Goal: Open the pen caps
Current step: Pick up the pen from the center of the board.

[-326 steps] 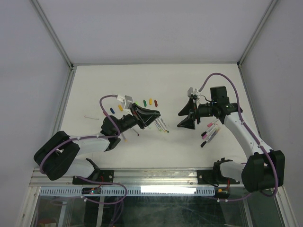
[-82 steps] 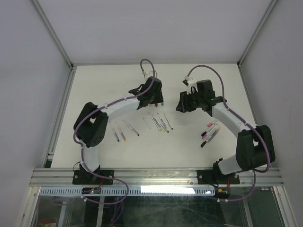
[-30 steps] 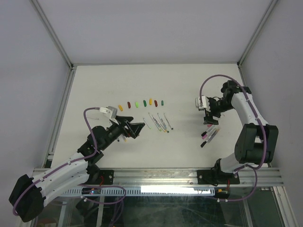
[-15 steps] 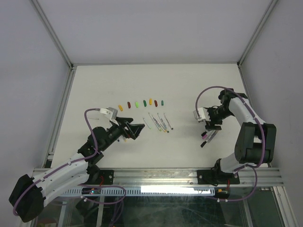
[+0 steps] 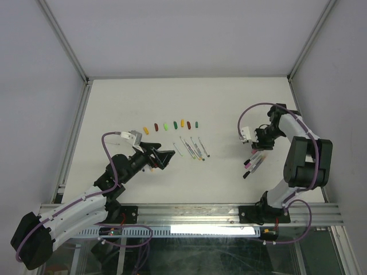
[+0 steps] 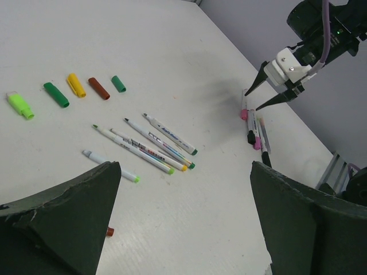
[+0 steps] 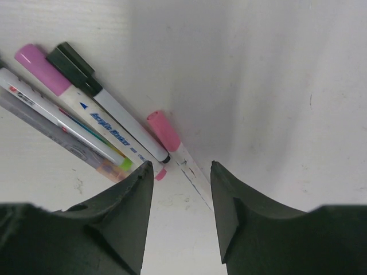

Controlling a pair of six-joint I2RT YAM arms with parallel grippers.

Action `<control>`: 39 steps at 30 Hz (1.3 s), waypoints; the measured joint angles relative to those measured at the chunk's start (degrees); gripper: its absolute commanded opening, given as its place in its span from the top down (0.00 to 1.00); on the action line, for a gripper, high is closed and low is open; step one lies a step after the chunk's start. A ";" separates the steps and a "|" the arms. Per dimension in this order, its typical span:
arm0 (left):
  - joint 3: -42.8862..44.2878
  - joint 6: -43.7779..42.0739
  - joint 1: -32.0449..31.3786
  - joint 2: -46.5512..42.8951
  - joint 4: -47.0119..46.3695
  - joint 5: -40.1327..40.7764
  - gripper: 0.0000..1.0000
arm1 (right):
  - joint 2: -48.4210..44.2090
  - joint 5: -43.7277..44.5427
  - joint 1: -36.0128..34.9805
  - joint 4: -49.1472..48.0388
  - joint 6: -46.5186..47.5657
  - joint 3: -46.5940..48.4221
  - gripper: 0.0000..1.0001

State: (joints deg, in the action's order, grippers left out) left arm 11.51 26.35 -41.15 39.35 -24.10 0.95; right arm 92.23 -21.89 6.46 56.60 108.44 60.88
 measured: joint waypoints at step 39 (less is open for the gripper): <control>-0.31 0.04 0.00 -0.48 0.04 0.44 0.01 | 15.52 0.79 0.57 -0.52 3.50 12.33 0.89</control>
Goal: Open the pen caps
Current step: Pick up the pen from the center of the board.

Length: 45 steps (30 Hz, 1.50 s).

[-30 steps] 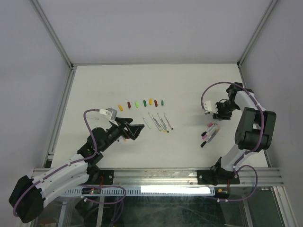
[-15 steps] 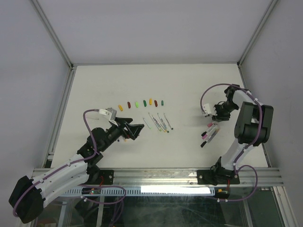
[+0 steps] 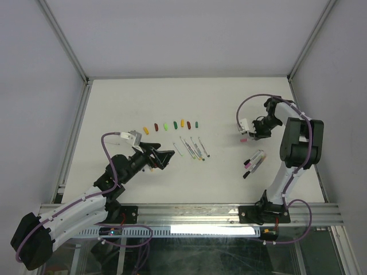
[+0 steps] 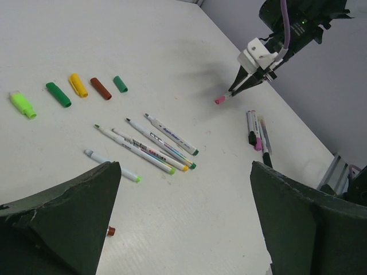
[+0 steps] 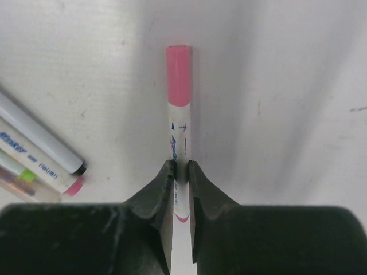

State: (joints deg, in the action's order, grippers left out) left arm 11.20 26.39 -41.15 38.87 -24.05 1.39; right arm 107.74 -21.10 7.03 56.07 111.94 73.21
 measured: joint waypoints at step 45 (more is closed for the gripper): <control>-1.66 5.22 0.00 4.87 -8.39 -2.01 0.01 | 0.81 -4.00 -16.06 -9.09 -35.56 -0.50 0.83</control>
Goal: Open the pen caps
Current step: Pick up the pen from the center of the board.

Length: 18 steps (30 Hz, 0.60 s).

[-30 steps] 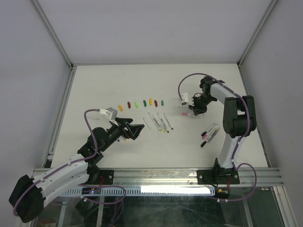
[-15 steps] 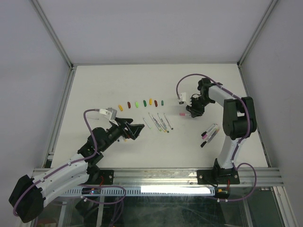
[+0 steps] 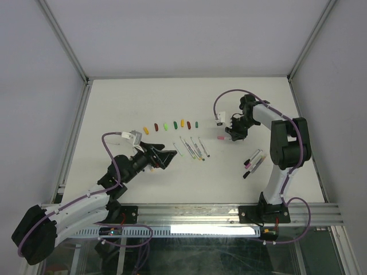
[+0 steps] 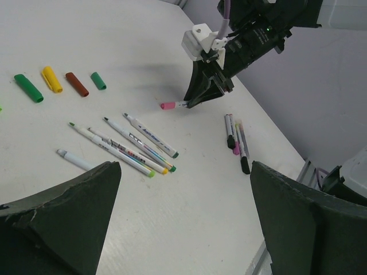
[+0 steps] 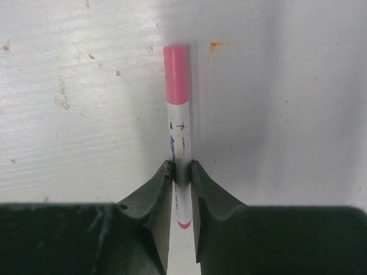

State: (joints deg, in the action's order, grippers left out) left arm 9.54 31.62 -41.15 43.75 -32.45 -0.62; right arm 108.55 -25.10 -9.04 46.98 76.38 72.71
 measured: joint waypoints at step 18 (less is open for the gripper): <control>-1.07 5.51 0.00 6.58 -9.75 -1.51 0.01 | -1.75 0.13 0.00 -2.99 -0.50 -2.49 1.00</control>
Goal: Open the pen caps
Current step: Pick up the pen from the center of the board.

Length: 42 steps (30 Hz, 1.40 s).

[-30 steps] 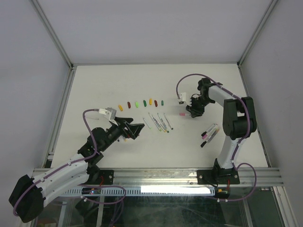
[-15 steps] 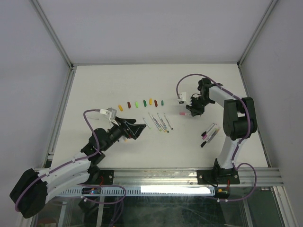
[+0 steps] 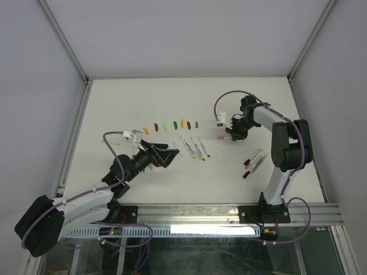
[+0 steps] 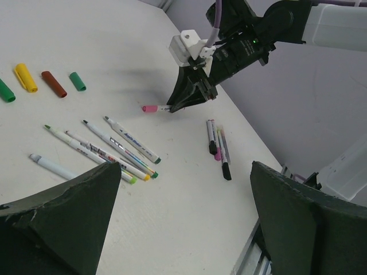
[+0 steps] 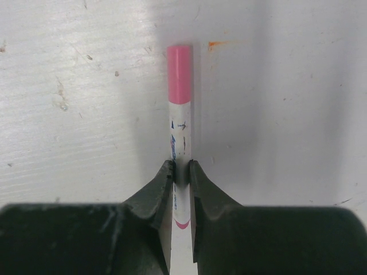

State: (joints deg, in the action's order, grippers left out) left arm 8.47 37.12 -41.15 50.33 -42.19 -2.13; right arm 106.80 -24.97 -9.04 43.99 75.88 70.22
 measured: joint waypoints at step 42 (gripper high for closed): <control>7.96 7.54 0.00 33.27 -24.24 -4.48 0.02 | -3.23 -4.76 0.63 -7.15 -6.95 -5.35 1.00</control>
State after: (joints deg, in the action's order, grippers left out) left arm 16.43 44.66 -41.15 83.59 -66.43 -6.61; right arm 103.57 -29.74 -8.40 36.84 68.93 64.86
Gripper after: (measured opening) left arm 0.990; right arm 0.146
